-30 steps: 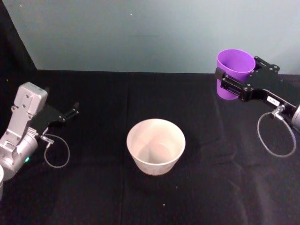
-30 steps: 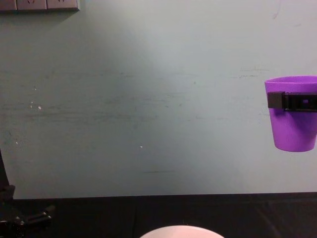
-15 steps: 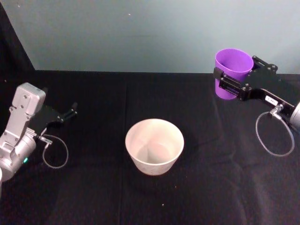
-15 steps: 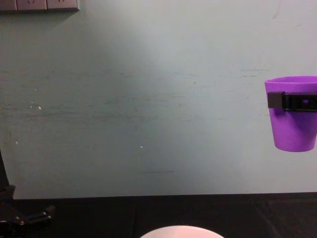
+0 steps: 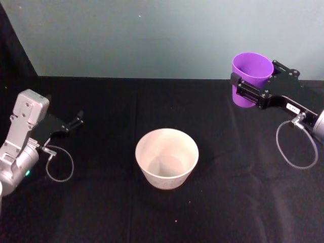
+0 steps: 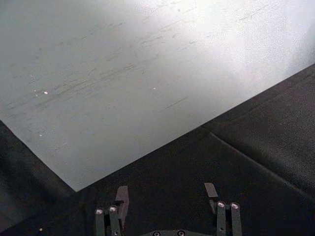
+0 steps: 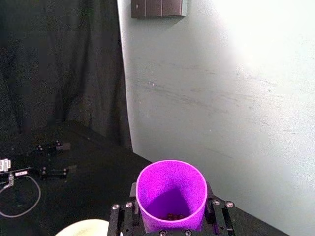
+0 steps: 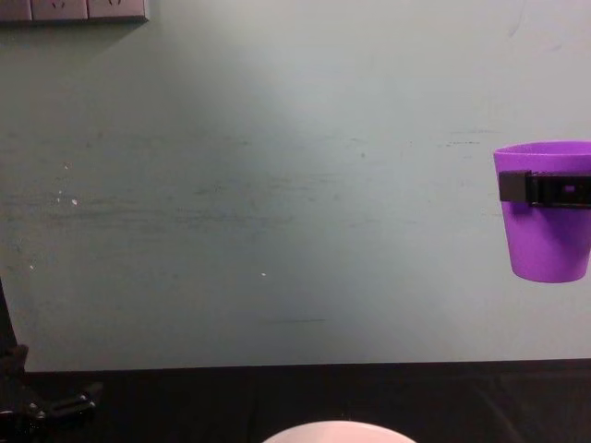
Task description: Pick up the cup and pour the mung beans from the cup into the bowl.
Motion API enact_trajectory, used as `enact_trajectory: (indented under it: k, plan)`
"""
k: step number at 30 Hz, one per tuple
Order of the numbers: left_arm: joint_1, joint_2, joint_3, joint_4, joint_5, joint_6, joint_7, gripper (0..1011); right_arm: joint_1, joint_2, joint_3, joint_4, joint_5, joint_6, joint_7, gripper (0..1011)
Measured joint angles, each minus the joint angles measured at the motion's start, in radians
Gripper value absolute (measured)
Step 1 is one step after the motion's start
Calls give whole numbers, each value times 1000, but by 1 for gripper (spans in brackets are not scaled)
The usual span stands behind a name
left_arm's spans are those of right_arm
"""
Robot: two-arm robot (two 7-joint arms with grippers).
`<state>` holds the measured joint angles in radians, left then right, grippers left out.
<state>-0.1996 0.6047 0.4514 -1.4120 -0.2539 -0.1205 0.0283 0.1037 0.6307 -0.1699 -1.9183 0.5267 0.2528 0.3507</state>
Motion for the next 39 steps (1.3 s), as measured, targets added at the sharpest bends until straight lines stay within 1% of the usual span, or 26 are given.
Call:
enact_trajectory:
  k: [8, 11, 14, 16, 17, 20, 21, 22, 23, 24, 25, 26, 27, 28, 29, 30, 31, 32, 33, 34, 35, 36, 39]
  plan:
    - [0, 0, 0, 0, 0, 0, 0, 1000, 1, 2, -1, 0, 0, -1, 1, 726]
    - [0, 0, 0, 0, 0, 0, 0, 1000, 17, 10, -22, 11, -2, -11, 15, 726]
    - [0, 0, 0, 0, 0, 0, 0, 1000, 48, 5, -45, 41, -9, -23, 24, 726]
    - [0, 0, 0, 0, 0, 0, 0, 1000, 74, -4, -61, 67, -13, -27, 30, 726]
    - [0, 0, 0, 0, 0, 0, 0, 1000, 104, -14, -80, 99, -20, -30, 37, 726]
    - [0, 0, 0, 0, 0, 0, 0, 1000, 148, -32, -113, 147, -39, -33, 42, 726]
    - [0, 0, 0, 0, 0, 0, 0, 1000, 174, -41, -136, 176, -59, -37, 43, 726]
    - [0, 0, 0, 0, 0, 0, 0, 1000, 187, -45, -149, 190, -73, -40, 44, 726]
    - [0, 0, 0, 0, 0, 0, 0, 1000, 211, -52, -180, 215, -111, -47, 44, 726]
    - [0, 0, 0, 0, 0, 0, 0, 1000, 221, -54, -194, 225, -133, -52, 45, 726]
    - [0, 0, 0, 0, 0, 0, 0, 1000, 239, -56, -220, 241, -177, -59, 44, 726]
    - [0, 0, 0, 0, 0, 0, 0, 1000, 239, -56, -220, 241, -177, -59, 44, 726]
    - [0, 0, 0, 0, 0, 0, 0, 1000, 252, -56, -247, 250, -229, -66, 38, 726]
    - [0, 0, 0, 0, 0, 0, 0, 1000, 257, -55, -259, 252, -254, -70, 33, 726]
    - [0, 0, 0, 0, 0, 0, 0, 1000, 265, -52, -281, 254, -308, -75, 19, 726]
    - [0, 0, 0, 0, 0, 0, 0, 1000, 268, -50, -292, 254, -331, -77, 12, 726]
    - [0, 0, 0, 0, 0, 0, 0, 1000, 275, -44, -312, 253, -383, -77, -2, 726]
    - [0, 0, 0, 0, 0, 0, 0, 1000, 275, -44, -312, 253, -383, -77, -2, 726]
    - [0, 0, 0, 0, 0, 0, 0, 1000, 281, -38, -335, 249, -433, -76, -15, 726]
    - [0, 0, 0, 0, 0, 0, 0, 1000, 285, -33, -349, 246, -471, -72, -26, 726]
    - [0, 0, 0, 0, 0, 0, 0, 1000, 288, -30, -358, 243, -497, -68, -35, 726]
    - [0, 0, 0, 0, 0, 0, 0, 1000, 293, -23, -381, 236, -553, -59, -52, 726]
    - [0, 0, 0, 0, 0, 0, 0, 1000, 300, -16, -409, 226, -628, -46, -74, 726]
